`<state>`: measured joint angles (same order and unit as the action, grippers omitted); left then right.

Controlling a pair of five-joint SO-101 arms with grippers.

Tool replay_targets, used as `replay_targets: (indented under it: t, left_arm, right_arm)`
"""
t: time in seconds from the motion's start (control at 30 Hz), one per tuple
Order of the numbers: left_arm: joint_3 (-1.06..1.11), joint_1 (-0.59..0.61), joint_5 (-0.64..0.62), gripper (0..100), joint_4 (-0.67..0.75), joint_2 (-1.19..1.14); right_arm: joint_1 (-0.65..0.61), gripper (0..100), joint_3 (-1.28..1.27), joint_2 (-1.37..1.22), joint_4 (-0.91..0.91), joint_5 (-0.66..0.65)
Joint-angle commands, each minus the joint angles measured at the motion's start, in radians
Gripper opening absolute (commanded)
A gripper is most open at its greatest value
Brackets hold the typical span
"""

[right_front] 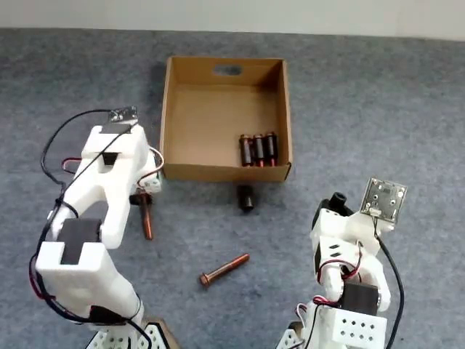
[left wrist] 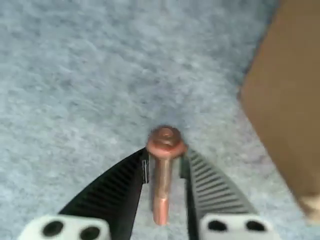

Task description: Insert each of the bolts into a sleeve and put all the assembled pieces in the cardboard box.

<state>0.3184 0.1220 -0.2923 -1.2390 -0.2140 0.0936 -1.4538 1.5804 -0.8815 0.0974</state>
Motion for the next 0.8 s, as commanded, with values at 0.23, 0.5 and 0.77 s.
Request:
replay_targets:
  t: [0.23,0.5,0.77]
  left_arm:
    - [0.062,-0.019,0.015,10,0.043,0.008]
    - [0.019,-0.013,0.015,1,0.023,0.022]
    - [-0.226,-0.021,0.015,1,-0.373,0.17]
  right_arm:
    - [0.012,0.5,0.007,0.013,0.016,0.008]
    - [0.012,0.5,0.007,0.013,0.016,0.008]
    - [0.007,0.5,0.008,0.013,0.016,0.014]
